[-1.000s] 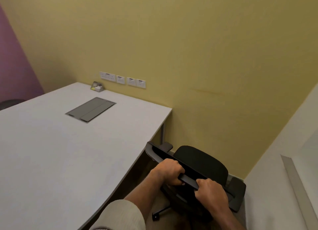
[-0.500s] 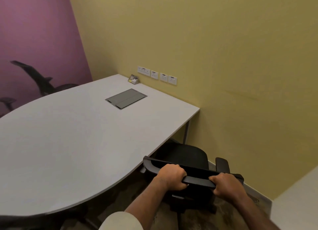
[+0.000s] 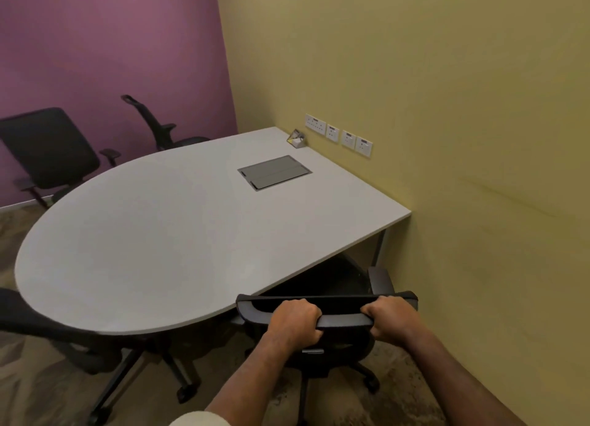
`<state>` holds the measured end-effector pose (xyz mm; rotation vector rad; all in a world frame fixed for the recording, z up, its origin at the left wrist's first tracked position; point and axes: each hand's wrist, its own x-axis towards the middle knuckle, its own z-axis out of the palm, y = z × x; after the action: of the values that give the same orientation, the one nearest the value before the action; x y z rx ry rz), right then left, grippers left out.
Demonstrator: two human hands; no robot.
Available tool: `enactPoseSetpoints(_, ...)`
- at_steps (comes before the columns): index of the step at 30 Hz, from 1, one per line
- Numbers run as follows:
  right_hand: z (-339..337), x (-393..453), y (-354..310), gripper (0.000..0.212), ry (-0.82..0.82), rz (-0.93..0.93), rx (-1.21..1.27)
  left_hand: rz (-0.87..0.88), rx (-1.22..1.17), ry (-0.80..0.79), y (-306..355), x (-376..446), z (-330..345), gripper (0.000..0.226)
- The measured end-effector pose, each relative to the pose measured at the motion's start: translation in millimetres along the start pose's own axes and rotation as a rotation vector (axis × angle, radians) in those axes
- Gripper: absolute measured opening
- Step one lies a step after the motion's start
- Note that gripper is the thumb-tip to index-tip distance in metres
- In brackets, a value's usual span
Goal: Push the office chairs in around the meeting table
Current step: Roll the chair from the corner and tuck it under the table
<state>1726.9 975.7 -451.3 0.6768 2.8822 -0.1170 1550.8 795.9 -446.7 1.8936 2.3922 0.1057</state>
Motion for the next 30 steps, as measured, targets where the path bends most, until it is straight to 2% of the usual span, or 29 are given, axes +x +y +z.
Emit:
enactPoseSetpoints(1, 1, 5, 17, 0.003, -0.011, -0.030, 0.016, -0.036, 0.014, -0.005, 12, 10, 3, 0.019)
enactPoseSetpoints(5, -5, 29, 9, 0.015, 0.025, -0.124, 0.039, -0.079, 0.035, -0.017, 15, 31, 4, 0.017)
enactPoseSetpoints(9, -6, 49, 18, 0.018, 0.071, -0.127, -0.027, -0.104, 0.010, 0.006, 28, 56, 1, 0.016)
enactPoseSetpoints(13, -12, 86, 33, 0.020, 0.056, -0.141, -0.059, -0.139, 0.015, 0.049, 11, 89, 4, 0.014)
enactPoseSetpoints(22, -35, 156, 88, 0.016, 0.001, -0.127, -0.135, -0.195, -0.037, 0.078, 8, 161, 3, 0.019)
enactPoseSetpoints(30, -43, 194, 118, 0.014, -0.032, -0.213, -0.183, -0.268, -0.048, 0.072, 8, 199, 9, 0.021)
